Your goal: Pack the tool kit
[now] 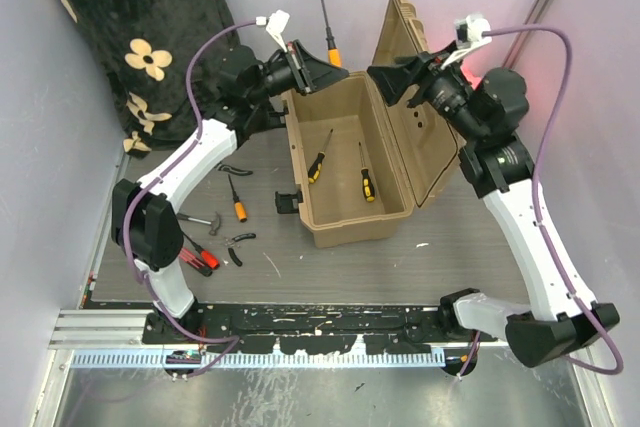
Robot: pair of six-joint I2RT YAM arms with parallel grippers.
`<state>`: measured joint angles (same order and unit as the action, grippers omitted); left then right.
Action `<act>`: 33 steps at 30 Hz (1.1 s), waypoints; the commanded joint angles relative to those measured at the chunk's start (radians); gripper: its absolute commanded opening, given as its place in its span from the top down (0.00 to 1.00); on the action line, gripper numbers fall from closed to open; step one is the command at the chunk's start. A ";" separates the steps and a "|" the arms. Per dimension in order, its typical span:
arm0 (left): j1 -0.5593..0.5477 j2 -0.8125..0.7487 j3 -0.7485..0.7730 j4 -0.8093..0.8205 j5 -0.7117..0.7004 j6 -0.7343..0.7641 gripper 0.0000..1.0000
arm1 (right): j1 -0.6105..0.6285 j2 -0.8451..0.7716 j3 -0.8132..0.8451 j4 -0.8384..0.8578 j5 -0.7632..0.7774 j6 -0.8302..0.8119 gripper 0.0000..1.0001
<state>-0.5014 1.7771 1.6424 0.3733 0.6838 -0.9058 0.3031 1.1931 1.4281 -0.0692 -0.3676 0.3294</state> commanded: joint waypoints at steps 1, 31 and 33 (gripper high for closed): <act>0.014 -0.004 -0.013 0.016 -0.040 -0.015 1.00 | -0.002 -0.053 0.008 0.102 0.102 -0.053 0.21; -0.126 0.275 0.164 -0.841 -0.225 0.124 1.00 | -0.001 -0.127 0.162 -0.011 0.272 -0.185 0.16; -0.143 0.302 0.205 -0.891 -0.262 0.142 1.00 | -0.001 -0.132 0.169 -0.021 0.275 -0.192 0.16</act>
<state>-0.6212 2.0449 1.7523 -0.3729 0.5079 -0.8207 0.3031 1.0931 1.5452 -0.1009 -0.1223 0.1699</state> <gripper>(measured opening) 0.218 0.839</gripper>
